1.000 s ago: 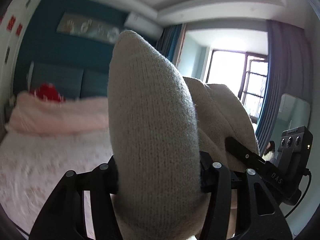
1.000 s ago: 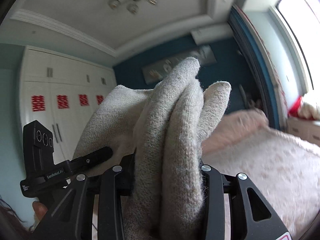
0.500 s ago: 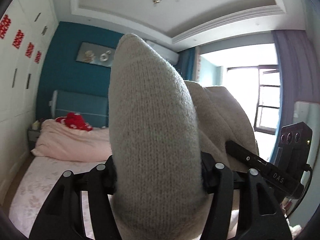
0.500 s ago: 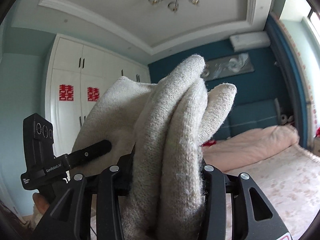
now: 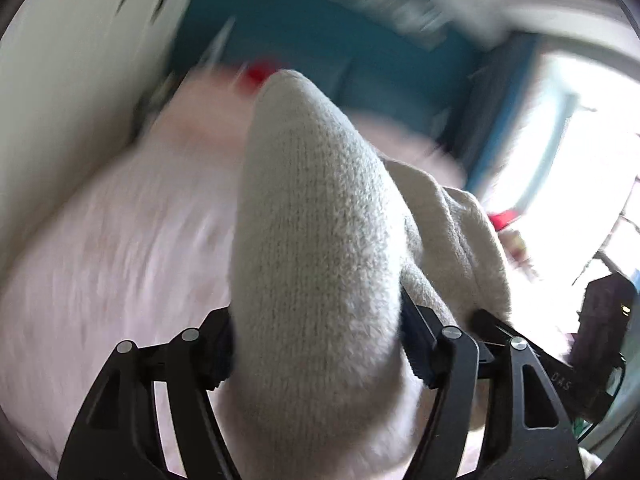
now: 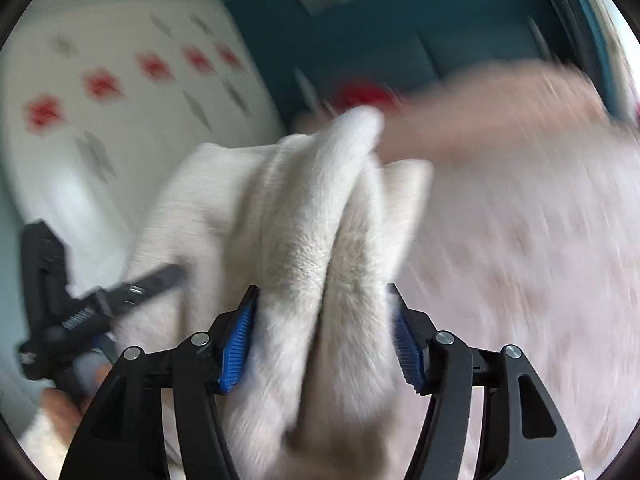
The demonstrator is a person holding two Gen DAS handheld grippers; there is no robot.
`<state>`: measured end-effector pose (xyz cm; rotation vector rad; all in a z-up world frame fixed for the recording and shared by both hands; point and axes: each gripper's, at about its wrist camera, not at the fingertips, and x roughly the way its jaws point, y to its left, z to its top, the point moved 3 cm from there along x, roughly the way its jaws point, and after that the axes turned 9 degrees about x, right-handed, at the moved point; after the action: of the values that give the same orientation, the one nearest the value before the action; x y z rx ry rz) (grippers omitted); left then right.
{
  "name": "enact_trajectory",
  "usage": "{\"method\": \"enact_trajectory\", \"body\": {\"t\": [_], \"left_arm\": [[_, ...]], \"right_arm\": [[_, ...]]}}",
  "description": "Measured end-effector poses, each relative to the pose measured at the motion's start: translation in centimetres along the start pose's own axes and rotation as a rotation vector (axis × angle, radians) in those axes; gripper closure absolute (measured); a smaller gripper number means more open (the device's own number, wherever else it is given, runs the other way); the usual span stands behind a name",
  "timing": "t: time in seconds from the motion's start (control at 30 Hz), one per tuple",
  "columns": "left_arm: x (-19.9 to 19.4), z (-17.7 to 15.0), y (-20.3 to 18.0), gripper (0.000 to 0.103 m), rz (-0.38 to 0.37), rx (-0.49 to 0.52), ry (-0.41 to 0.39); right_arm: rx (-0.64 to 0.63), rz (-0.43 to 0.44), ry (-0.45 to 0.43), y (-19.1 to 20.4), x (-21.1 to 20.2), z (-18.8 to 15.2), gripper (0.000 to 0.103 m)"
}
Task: Fold small clothes
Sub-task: 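Lower the folded sweater onto the bed and open both tools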
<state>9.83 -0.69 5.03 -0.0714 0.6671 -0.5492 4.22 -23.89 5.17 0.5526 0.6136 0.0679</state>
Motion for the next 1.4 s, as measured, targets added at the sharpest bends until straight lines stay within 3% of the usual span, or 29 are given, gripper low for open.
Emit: {"method": "enact_trajectory", "body": {"t": [0.03,0.07,0.17,0.27,0.37,0.53,0.6,0.63,0.67,0.8,0.9,0.97,1.07,1.1,1.2,1.3,1.4], "left_arm": [[2.3,-2.2,1.4,0.042,0.046,-0.028,0.084],[3.8,-4.8,2.9,0.049,0.09,-0.059,0.152],[2.7,-8.5,4.3,0.048,0.065,-0.106,0.144],[1.7,-8.6,4.2,0.037,0.057,-0.101,0.118],[2.5,-8.4,4.6,0.023,0.063,-0.137,0.114],[6.8,-9.2,7.8,0.021,0.004,-0.299,0.193],[7.8,-9.9,8.3,0.026,0.0,-0.318,0.212],[8.3,-10.1,8.6,0.029,0.009,-0.319,0.219],[8.7,-10.1,8.7,0.037,-0.001,-0.316,0.224],[7.9,-8.6,7.8,0.06,-0.05,-0.277,0.199],[6.6,-7.5,6.1,0.059,-0.112,-0.215,0.157],[7.4,-8.2,4.5,0.055,-0.101,-0.165,0.191],[9.3,-10.4,2.3,0.046,0.027,-0.049,0.264],[9.1,-10.5,1.8,0.043,0.048,-0.025,0.259],[7.0,-9.9,0.0,0.041,0.158,0.053,0.247],[4.8,-9.2,-0.8,0.036,0.223,0.065,0.233],[3.6,-9.2,-1.6,0.036,0.236,0.058,0.245]], "right_arm": [[0.032,-0.097,0.086,-2.7,2.4,-2.7,0.042],[0.053,-0.134,0.123,-4.1,2.9,-4.2,0.042],[0.108,-0.128,0.158,-6.2,2.0,-7.3,0.04],[0.131,-0.112,0.167,-6.7,1.5,-7.7,0.024],[0.169,-0.07,0.192,-5.7,3.5,-6.4,0.021],[0.29,-0.046,0.31,-6.4,9.6,-6.8,0.021],[0.347,-0.022,0.385,-6.7,12.2,-7.7,0.031],[0.378,0.0,0.42,-6.8,13.3,-8.5,0.051],[0.38,0.0,0.421,-6.6,13.5,-8.7,0.06],[0.32,0.081,0.324,-4.3,9.8,-6.7,0.071],[0.194,0.047,0.244,-2.4,5.3,-5.2,0.07],[0.134,-0.027,0.235,-3.0,4.5,-5.8,0.064],[0.129,-0.177,0.36,-6.5,7.6,-9.1,0.056],[0.154,-0.181,0.374,-7.1,7.8,-9.8,0.055],[0.161,-0.179,0.277,-6.2,5.0,-9.1,0.052],[0.031,-0.222,0.165,-3.2,1.2,-8.1,0.052],[-0.114,-0.236,0.107,-0.1,-0.3,-8.2,0.073]]}}
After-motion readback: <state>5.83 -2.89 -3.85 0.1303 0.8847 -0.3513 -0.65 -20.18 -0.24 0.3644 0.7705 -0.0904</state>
